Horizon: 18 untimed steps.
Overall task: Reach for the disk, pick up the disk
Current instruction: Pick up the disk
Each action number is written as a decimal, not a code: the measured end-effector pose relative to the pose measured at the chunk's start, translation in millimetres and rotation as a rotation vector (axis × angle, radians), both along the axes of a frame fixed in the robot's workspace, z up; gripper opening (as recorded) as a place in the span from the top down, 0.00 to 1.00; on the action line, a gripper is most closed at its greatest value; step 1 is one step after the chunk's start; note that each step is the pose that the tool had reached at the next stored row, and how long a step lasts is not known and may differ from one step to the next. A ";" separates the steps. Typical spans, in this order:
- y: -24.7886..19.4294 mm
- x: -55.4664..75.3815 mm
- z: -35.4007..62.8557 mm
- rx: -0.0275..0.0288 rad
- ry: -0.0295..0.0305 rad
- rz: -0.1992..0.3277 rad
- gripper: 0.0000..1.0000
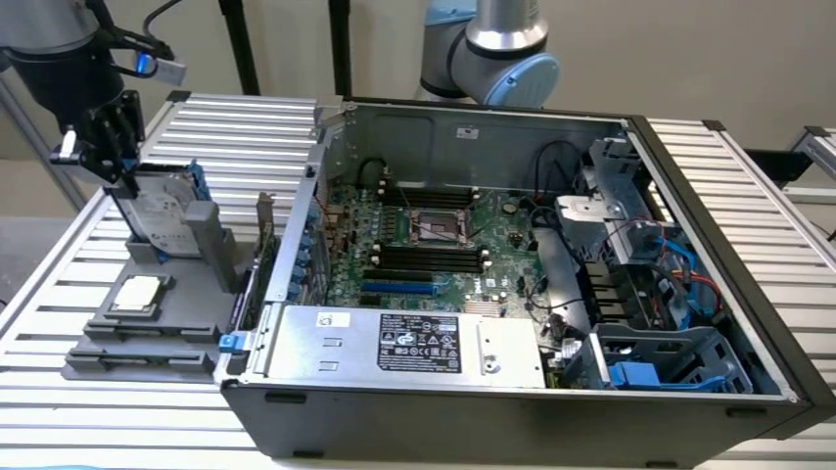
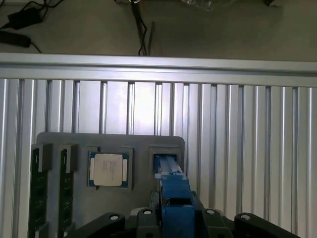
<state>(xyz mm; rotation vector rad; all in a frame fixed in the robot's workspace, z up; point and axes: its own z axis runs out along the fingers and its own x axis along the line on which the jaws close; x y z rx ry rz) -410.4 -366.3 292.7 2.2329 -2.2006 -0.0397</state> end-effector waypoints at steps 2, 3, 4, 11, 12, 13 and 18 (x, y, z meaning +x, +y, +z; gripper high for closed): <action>-1.1 0.0 0.0 0.0000 0.0000 0.000 0.67; -1.7 0.0 0.0 -0.0001 0.0000 0.000 0.67; -2.4 0.0 0.0 0.0000 0.0000 0.000 0.67; -5.3 0.0 0.0 -0.0001 0.0000 -0.001 0.67; -5.4 0.0 0.0 0.0000 0.0000 -0.001 0.67; -5.5 0.0 0.0 0.0000 0.0000 -0.001 0.67; -5.5 0.0 0.0 0.0000 -0.0001 -0.001 0.67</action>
